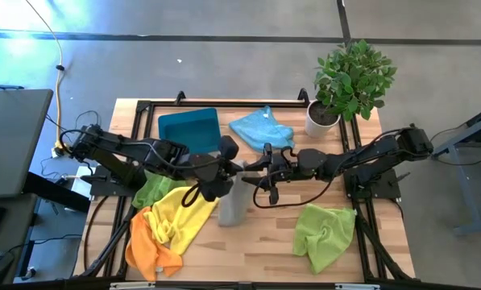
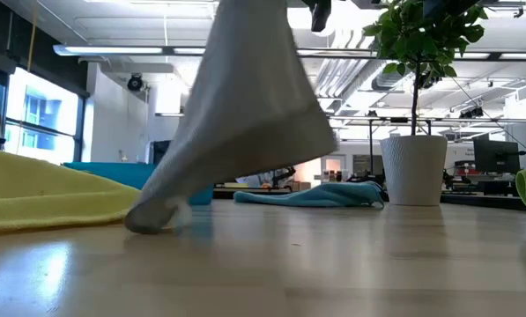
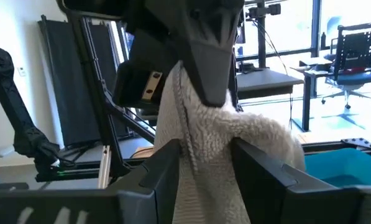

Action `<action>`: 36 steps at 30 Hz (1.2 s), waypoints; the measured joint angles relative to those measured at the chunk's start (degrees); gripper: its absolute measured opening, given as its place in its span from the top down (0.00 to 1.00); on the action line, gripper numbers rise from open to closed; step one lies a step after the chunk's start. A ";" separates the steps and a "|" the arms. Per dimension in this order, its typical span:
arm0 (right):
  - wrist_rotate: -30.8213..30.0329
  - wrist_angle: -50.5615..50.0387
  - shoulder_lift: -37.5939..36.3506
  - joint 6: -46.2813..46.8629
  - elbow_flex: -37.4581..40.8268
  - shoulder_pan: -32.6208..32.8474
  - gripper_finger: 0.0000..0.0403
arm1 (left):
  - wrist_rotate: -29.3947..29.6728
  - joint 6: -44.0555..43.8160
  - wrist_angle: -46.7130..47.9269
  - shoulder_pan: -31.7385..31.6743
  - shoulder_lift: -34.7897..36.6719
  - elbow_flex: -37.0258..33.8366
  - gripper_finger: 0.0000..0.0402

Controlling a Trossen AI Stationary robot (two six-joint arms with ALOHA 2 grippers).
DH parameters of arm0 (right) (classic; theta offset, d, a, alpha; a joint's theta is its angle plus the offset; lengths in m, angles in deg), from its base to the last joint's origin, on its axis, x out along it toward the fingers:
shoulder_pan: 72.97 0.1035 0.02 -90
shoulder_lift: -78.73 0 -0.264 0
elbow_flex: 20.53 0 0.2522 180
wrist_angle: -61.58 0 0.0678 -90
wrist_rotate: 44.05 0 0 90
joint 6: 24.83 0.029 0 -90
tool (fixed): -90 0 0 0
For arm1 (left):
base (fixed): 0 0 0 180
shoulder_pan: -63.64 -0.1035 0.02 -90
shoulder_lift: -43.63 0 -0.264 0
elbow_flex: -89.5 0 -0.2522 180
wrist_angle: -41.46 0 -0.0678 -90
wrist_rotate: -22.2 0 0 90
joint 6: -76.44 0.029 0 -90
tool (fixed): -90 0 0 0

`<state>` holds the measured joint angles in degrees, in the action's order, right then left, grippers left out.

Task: Fold microfiber towels
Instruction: Fold the gray microfiber cloth

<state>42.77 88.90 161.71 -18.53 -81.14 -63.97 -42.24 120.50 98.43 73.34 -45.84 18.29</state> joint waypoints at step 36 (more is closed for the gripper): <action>0.34 -26.73 0.00 11.87 -0.02 5.90 0.65 | 15.00 -7.91 5.82 -1.44 0.00 -0.02 1.00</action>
<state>43.11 62.18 161.71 -6.66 -81.16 -58.07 -27.23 112.58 104.25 71.89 -45.84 18.26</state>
